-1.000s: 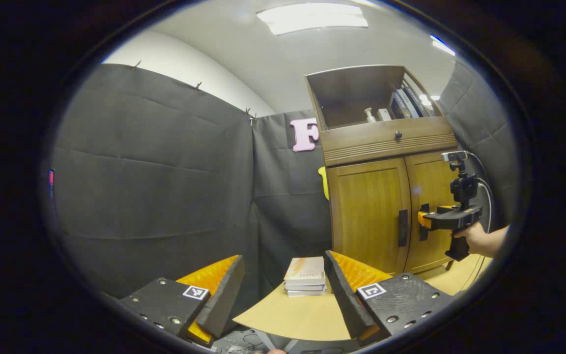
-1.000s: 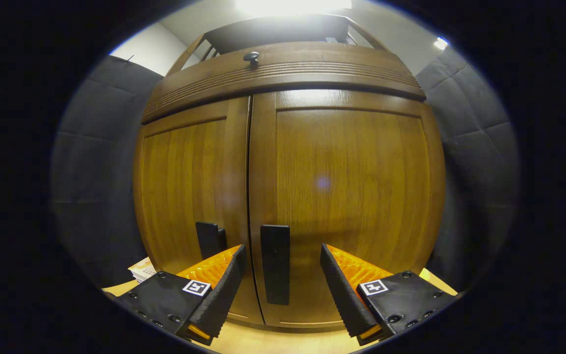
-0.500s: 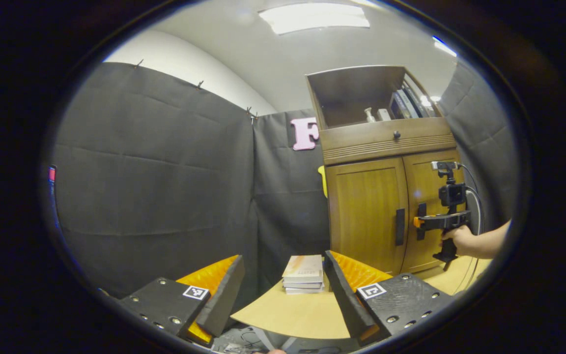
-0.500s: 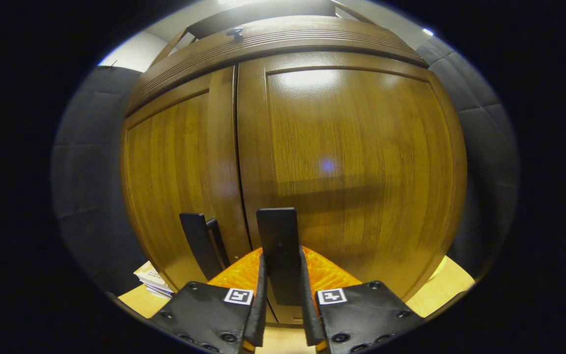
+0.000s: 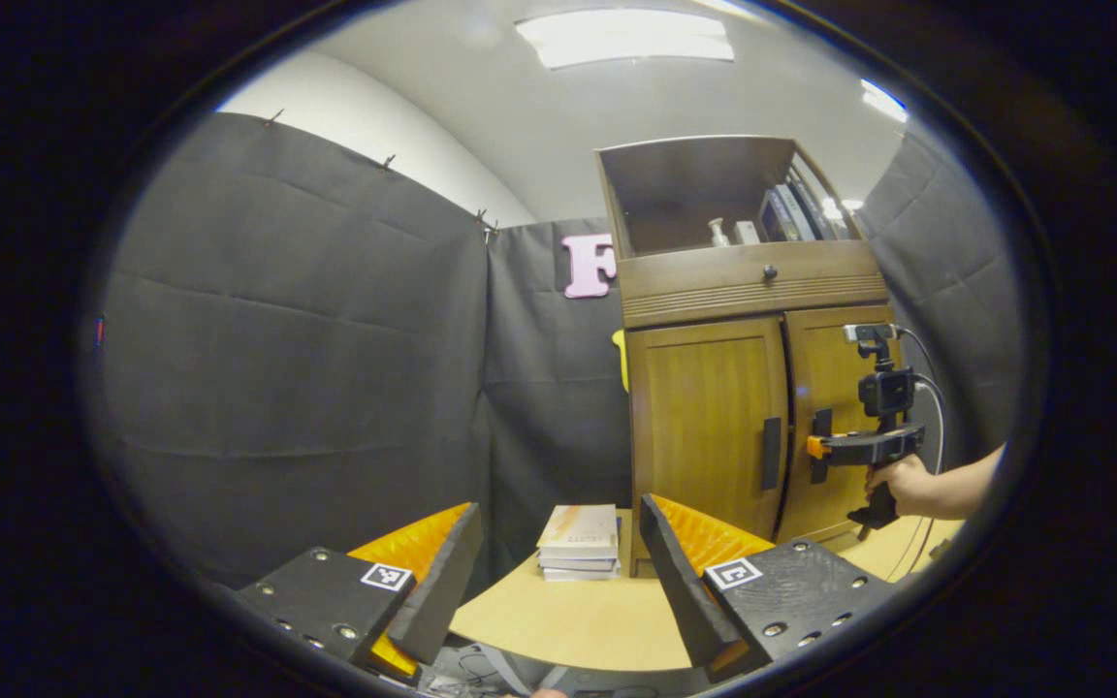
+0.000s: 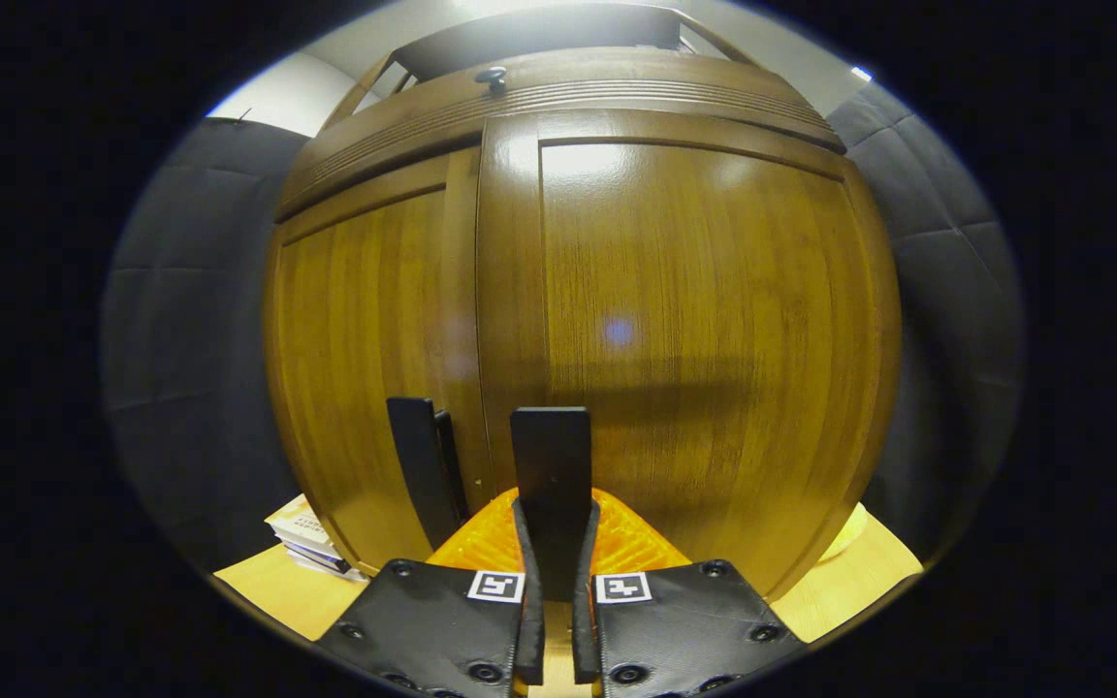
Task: Open the right door of the double-door shoe cabinet with the right hand, and open the left door with the left hand.
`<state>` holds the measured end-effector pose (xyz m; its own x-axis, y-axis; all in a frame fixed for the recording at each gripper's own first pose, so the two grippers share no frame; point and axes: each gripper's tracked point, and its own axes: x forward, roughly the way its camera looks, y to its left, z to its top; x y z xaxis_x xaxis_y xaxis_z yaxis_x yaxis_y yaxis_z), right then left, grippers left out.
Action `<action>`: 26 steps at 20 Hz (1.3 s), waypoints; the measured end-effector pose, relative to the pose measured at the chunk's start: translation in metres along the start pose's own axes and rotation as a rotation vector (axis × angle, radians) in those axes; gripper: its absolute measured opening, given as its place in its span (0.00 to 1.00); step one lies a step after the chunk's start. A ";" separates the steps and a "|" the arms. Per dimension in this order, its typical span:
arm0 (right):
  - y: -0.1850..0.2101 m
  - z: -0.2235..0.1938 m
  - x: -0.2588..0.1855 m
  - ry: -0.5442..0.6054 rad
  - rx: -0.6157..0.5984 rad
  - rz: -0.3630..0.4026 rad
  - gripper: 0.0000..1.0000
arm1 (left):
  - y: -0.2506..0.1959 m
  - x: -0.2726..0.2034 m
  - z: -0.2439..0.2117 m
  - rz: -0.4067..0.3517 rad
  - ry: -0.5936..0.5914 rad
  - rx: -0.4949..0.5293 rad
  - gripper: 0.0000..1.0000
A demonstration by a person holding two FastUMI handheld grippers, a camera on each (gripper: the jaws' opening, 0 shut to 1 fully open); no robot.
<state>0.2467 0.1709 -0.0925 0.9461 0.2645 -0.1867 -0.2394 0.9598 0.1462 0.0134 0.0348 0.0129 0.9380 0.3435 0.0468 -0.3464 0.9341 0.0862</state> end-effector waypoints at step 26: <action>-0.060 -0.012 -0.138 0.018 0.047 0.059 0.12 | -0.035 0.081 0.004 -0.346 -0.020 -0.057 0.94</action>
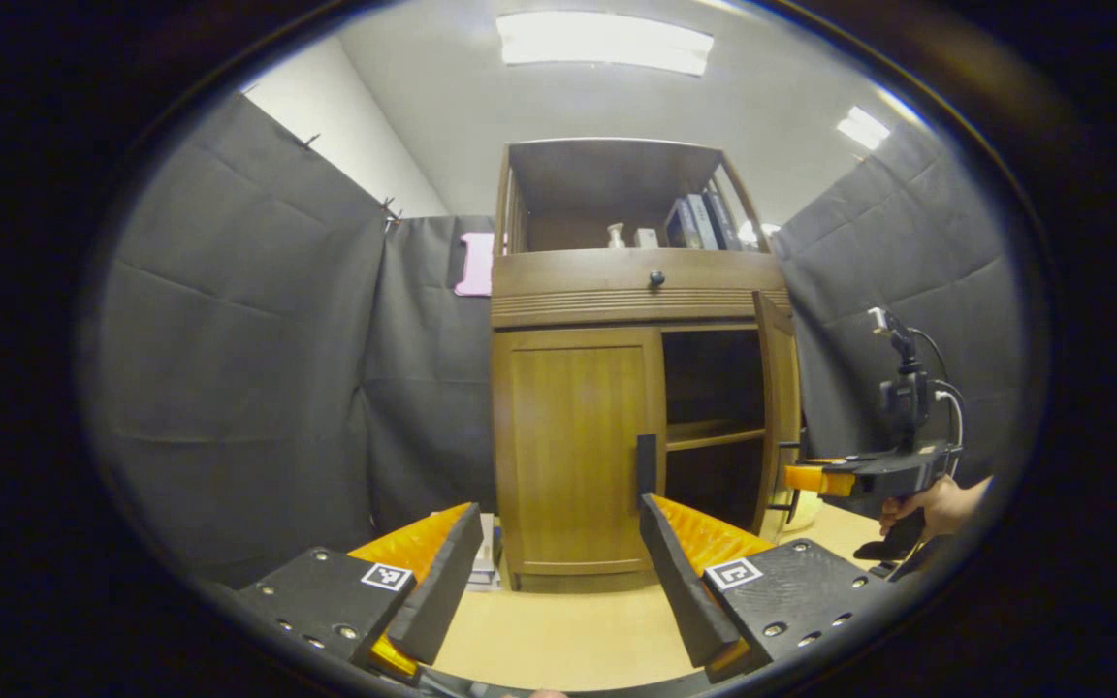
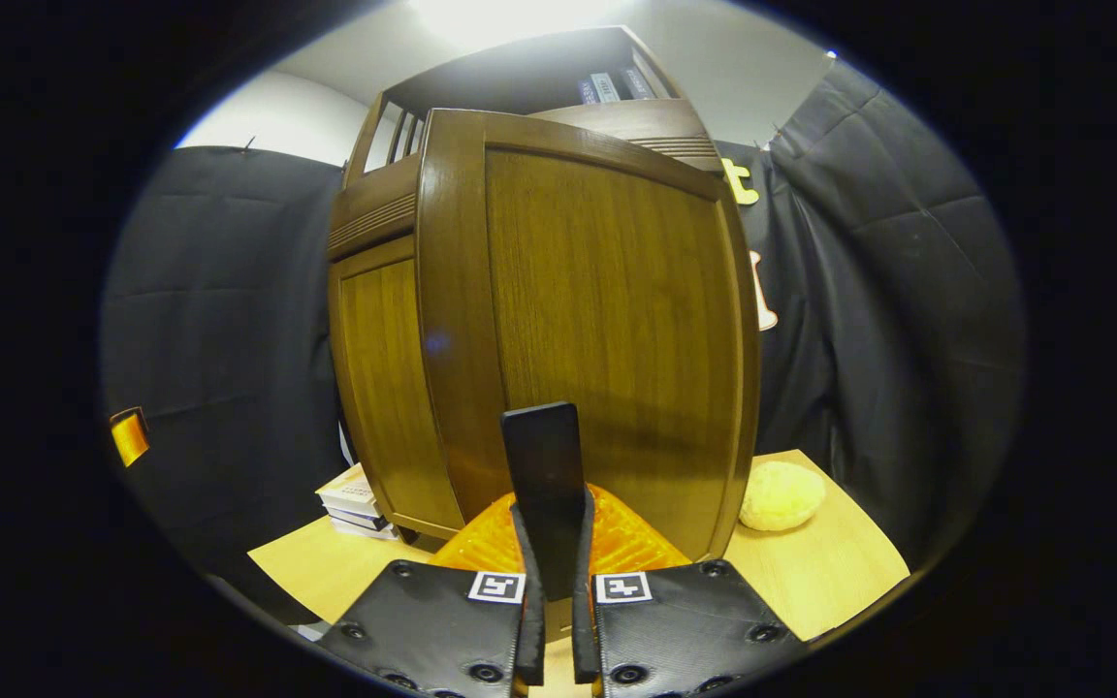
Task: Open the right door of the double-door shoe cabinet with the right hand, and open the left door with the left hand.
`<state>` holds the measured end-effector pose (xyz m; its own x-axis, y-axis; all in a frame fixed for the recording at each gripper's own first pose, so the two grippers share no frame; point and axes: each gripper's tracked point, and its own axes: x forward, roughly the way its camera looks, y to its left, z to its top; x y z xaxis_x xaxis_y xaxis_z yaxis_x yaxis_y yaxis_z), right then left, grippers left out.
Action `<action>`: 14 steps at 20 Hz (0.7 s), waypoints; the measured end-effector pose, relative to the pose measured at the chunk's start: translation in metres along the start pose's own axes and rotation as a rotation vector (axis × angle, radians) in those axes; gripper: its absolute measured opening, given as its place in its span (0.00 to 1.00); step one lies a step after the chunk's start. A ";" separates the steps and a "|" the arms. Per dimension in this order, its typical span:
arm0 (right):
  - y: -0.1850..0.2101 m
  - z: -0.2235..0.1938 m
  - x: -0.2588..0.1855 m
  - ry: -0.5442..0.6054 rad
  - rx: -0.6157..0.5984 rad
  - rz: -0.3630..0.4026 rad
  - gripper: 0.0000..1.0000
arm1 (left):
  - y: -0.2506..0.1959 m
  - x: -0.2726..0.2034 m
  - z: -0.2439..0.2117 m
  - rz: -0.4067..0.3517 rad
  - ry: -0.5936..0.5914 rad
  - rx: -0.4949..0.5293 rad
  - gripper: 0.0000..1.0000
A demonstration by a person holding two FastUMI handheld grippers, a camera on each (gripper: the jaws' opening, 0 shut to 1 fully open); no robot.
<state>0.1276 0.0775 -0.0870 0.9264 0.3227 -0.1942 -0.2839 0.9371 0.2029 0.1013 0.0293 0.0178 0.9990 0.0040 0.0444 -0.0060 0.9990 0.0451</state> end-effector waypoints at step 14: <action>-0.076 -0.001 -0.057 -0.014 0.030 -0.108 0.12 | -0.075 0.042 -0.006 -0.165 0.009 0.000 0.93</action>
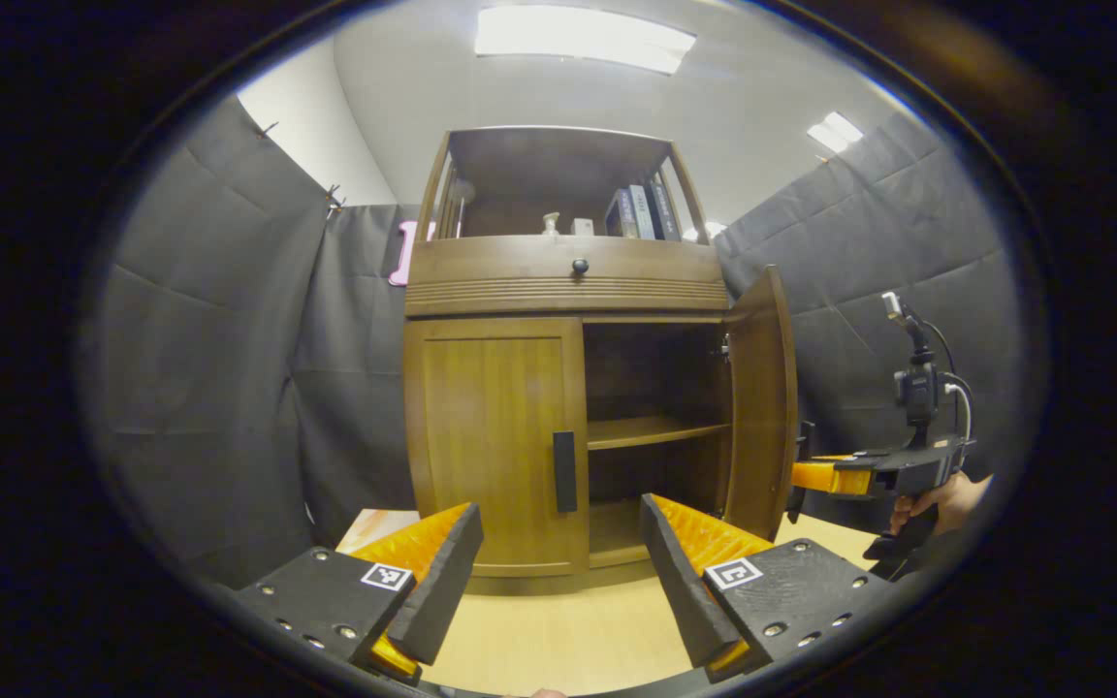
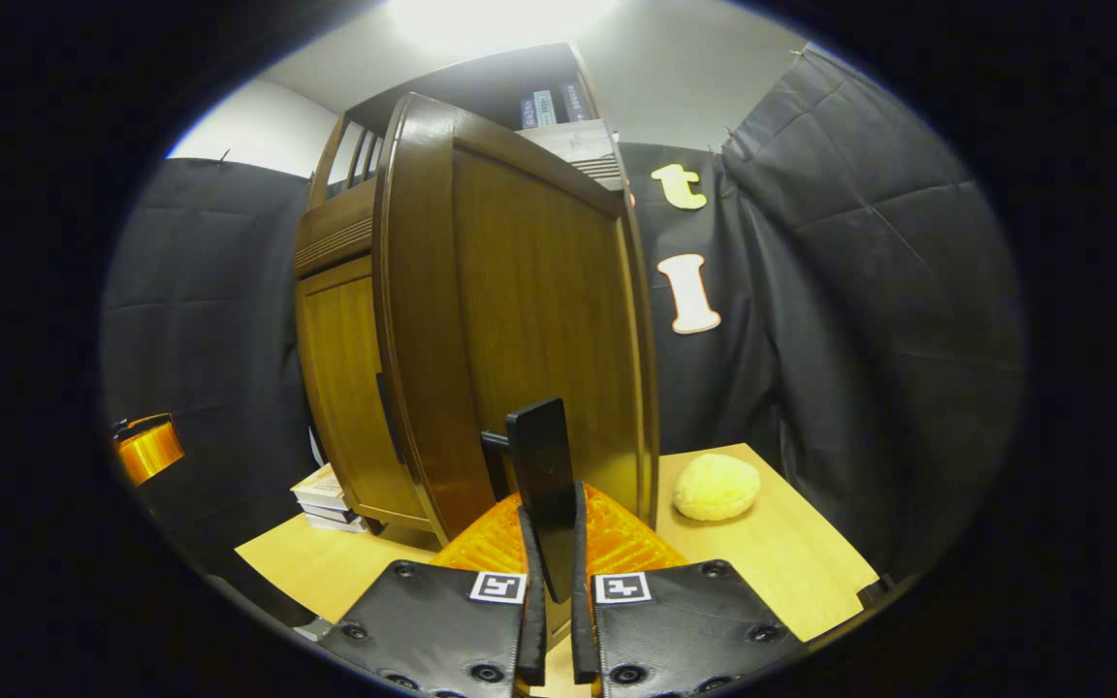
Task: Open the right door of the double-door shoe cabinet with the right hand, and open the left door with the left hand.
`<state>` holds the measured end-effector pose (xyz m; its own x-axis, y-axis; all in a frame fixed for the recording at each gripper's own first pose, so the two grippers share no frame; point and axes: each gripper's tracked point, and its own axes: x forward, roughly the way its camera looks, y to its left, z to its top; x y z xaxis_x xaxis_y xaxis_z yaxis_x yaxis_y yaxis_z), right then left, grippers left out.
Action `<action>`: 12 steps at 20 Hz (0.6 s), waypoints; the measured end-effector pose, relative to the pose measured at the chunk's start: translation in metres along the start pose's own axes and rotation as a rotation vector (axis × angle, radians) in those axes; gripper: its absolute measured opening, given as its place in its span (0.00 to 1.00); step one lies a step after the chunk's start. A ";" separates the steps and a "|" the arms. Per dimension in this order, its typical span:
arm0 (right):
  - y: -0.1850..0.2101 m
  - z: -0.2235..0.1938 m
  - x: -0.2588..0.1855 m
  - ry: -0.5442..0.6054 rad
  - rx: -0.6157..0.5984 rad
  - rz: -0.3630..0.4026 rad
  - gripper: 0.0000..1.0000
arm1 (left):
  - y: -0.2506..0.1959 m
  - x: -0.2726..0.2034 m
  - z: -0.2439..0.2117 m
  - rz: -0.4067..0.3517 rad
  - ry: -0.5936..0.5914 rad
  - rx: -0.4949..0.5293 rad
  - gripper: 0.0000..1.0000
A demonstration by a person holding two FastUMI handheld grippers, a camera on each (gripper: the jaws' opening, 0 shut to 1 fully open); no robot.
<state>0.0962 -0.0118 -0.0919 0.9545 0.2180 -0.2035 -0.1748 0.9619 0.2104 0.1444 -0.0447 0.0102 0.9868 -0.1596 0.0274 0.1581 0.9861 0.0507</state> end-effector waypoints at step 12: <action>-0.081 0.006 -0.016 -0.005 0.045 -0.139 0.06 | -0.033 0.012 -0.003 -0.069 0.001 0.009 0.94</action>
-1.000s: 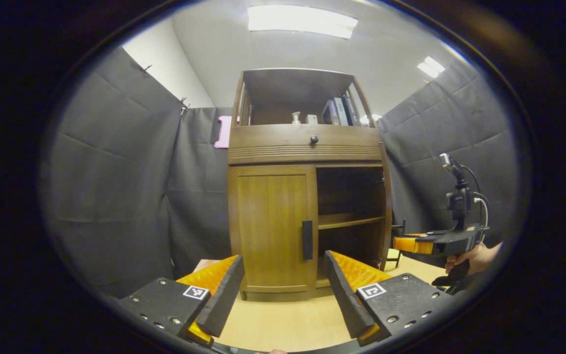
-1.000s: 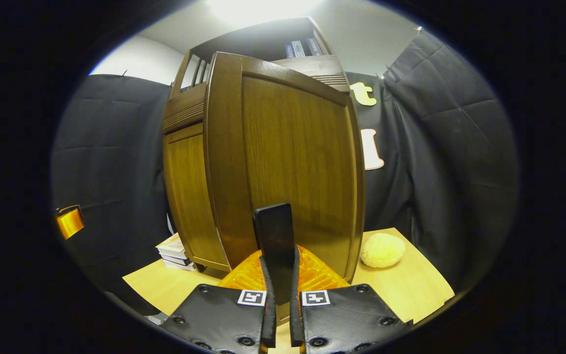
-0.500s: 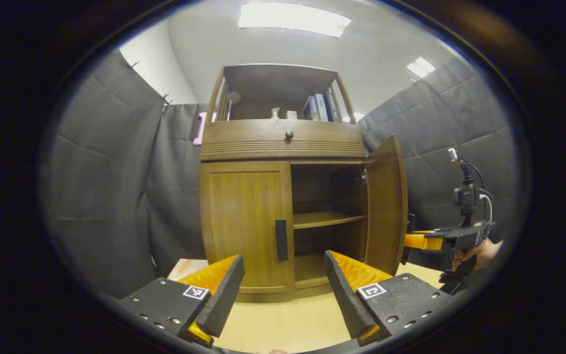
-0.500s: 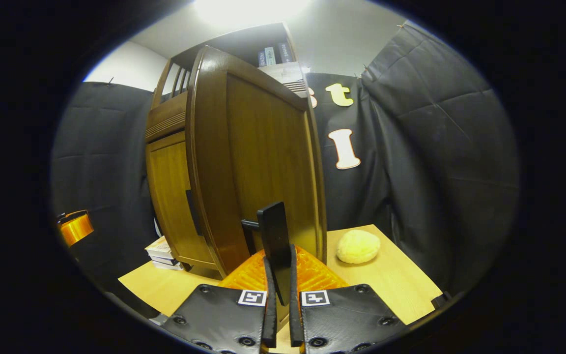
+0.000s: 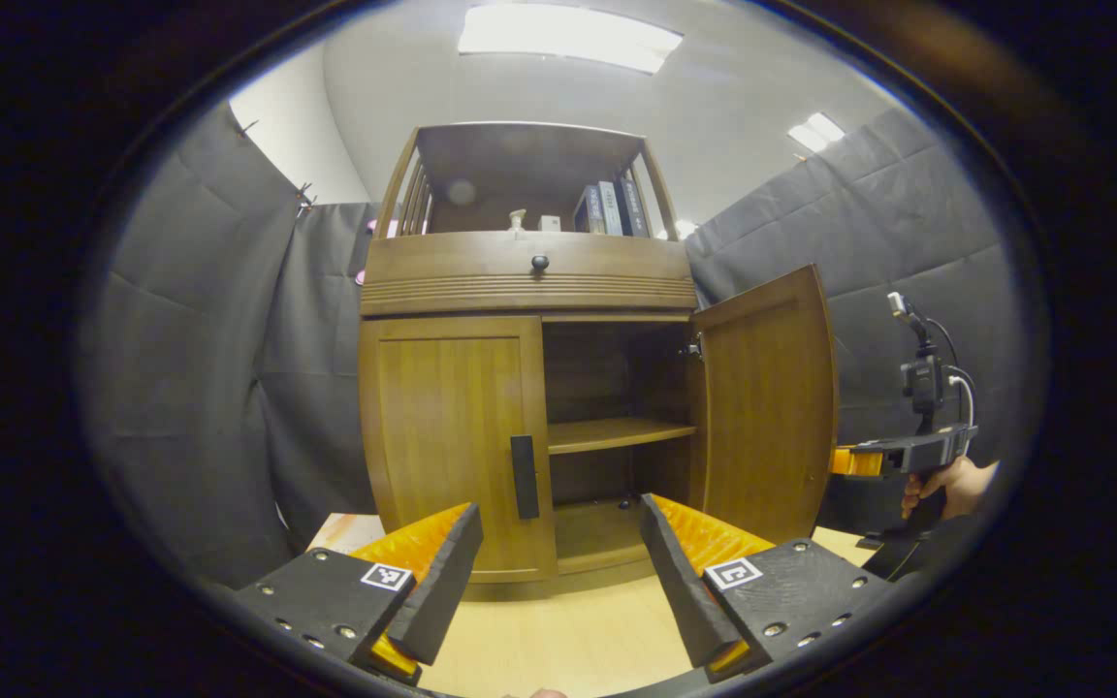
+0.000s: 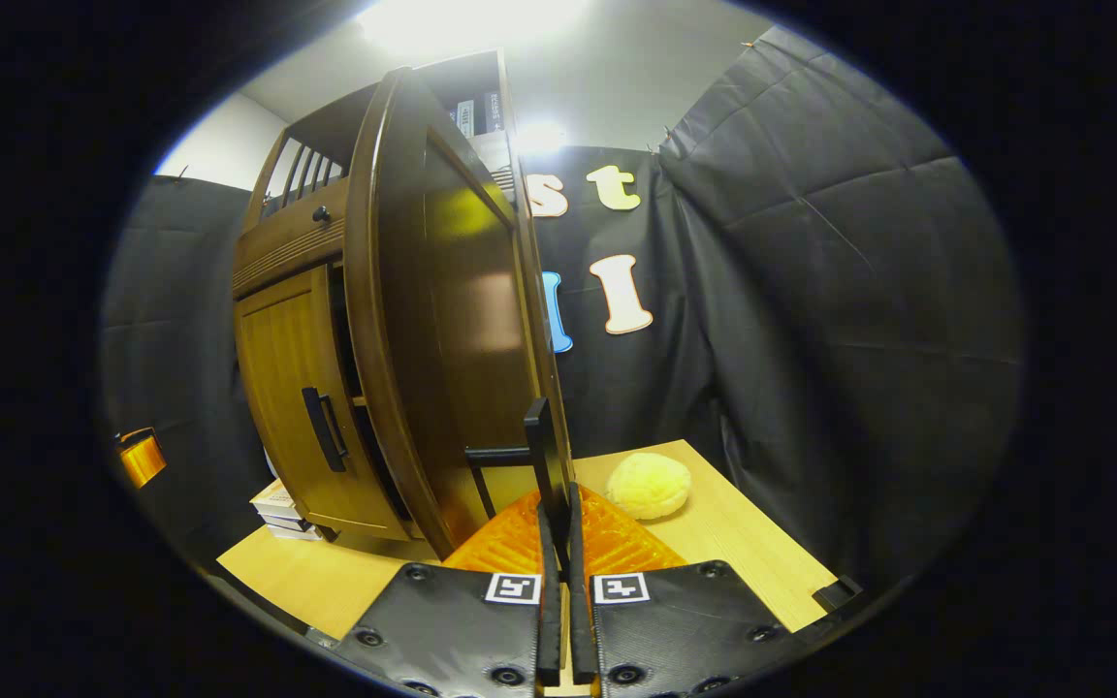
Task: Open the right door of the double-door shoe cabinet with the right hand, and open the left door with the left hand.
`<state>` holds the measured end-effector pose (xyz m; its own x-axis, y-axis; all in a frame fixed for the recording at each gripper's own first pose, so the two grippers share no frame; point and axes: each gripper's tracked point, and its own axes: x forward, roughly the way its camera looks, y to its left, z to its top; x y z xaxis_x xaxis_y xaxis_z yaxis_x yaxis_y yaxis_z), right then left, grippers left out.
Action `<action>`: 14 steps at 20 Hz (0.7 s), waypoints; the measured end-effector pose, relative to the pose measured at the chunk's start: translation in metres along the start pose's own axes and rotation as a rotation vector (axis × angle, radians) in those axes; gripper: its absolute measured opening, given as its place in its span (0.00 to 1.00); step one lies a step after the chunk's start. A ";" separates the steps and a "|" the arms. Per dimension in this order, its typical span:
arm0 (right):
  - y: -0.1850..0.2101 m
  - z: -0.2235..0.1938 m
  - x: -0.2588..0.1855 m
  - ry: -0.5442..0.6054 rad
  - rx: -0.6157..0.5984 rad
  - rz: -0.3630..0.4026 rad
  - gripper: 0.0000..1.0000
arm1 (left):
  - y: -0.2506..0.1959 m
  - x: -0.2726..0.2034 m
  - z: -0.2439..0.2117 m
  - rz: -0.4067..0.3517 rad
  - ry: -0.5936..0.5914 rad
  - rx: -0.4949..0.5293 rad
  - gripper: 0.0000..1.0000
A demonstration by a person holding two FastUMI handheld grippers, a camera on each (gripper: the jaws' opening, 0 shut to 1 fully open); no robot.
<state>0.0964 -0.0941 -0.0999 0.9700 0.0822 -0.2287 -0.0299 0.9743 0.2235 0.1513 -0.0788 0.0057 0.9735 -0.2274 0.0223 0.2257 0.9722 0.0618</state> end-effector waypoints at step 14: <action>-0.040 0.000 -0.037 -0.024 -0.052 -0.094 0.22 | -0.013 0.010 -0.015 -0.030 0.029 -0.021 0.94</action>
<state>0.0616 -0.1366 -0.1000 0.9746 -0.0143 -0.2235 0.0493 0.9871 0.1522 0.1588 -0.0933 -0.0103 0.9668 -0.2555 -0.0082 0.2557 0.9659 0.0406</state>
